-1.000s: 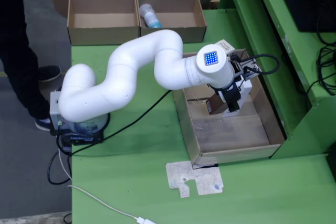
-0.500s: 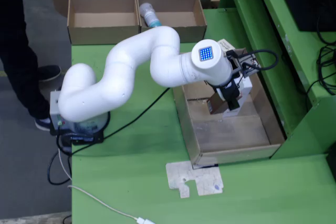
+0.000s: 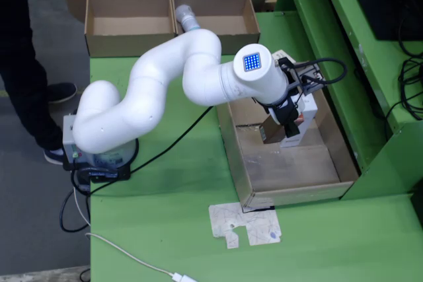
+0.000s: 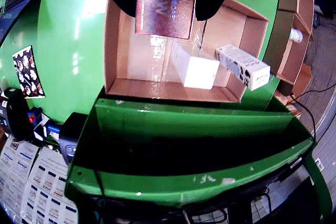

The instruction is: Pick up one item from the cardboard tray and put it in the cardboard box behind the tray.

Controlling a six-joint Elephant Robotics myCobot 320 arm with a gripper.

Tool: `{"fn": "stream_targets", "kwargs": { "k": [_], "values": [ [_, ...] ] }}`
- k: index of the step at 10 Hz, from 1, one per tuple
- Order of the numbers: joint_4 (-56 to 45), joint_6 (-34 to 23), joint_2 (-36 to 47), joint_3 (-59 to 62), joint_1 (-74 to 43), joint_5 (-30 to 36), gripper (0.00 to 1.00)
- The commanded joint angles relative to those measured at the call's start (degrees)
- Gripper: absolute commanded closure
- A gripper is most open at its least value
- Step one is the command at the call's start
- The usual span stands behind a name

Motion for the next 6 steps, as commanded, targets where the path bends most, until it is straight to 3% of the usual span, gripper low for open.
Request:
{"fn": "stream_targets", "kwargs": {
  "k": [1, 2, 3, 4, 6],
  "values": [
    [3.5, 1.3, 2.2, 1.5, -0.5, -0.8, 1.0],
    [12.9, 3.6, 0.5, 1.5, 0.2, -4.3, 1.0],
    [12.9, 3.6, 0.5, 1.5, 0.2, -4.3, 1.0],
    [27.2, 5.7, -2.6, 1.5, 1.6, -13.9, 1.0],
    [34.4, 4.9, -3.8, 1.5, 3.6, -25.1, 1.0]
  ]
}}
